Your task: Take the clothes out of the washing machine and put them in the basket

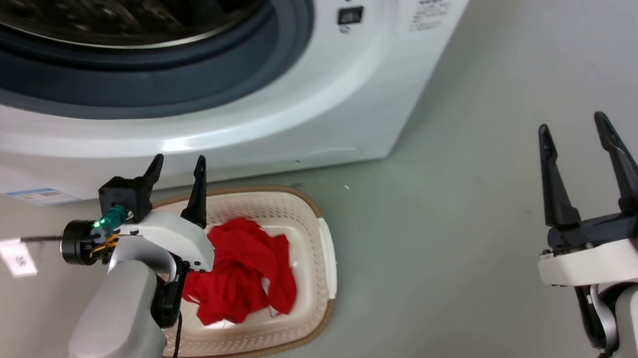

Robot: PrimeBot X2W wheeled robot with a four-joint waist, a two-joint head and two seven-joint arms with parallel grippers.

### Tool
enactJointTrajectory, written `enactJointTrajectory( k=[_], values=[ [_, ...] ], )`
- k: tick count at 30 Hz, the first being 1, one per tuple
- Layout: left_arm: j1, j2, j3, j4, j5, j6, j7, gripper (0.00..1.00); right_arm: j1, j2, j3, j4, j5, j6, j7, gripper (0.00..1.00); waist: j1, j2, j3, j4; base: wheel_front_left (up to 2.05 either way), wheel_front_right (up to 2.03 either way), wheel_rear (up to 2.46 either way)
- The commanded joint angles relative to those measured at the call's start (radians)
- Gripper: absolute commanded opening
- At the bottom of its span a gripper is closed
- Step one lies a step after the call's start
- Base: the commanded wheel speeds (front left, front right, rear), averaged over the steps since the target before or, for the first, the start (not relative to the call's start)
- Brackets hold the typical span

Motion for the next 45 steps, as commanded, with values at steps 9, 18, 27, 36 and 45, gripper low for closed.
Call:
enactJointTrajectory(
  k=[9, 18, 27, 36, 45],
  values=[
    [0.238, -0.08, 0.211, -0.357, 0.169, 0.0, -0.002, 1.0, 0.038, 0.001, -0.058, 0.006, 0.001, -0.001, -0.002, 1.0, 0.0, 0.0, -0.168, 0.109, 0.0, 0.0, 0.0],
    [0.405, -0.164, 0.313, -0.535, 0.289, -0.008, -0.003, 1.0, 0.095, 0.001, -0.062, -0.002, 0.007, -0.001, -0.002, 1.0, 0.0, 0.0, -0.258, 0.133, 0.0, 0.0, 0.0],
    [0.555, -0.224, 0.379, -0.616, 0.4, -0.026, -0.003, 1.0, 0.189, 0.001, -0.053, 0.004, 0.034, -0.001, -0.002, 1.0, 0.0, 0.0, -0.339, 0.137, 0.0, 0.0, 0.0],
    [0.609, -0.25, 0.393, -0.641, 0.444, -0.033, -0.003, 1.0, 0.223, 0.001, -0.032, 0.007, 0.049, -0.001, -0.002, 1.0, 0.0, 0.0, -0.365, 0.128, 0.0, 0.0, 0.0],
    [0.588, -0.258, 0.406, -0.632, 0.453, -0.046, -0.003, 1.0, 0.209, 0.001, -0.03, 0.005, 0.048, -0.001, -0.002, 1.0, 0.0, 0.0, -0.357, 0.118, 0.0, 0.0, 0.0]
  ],
)
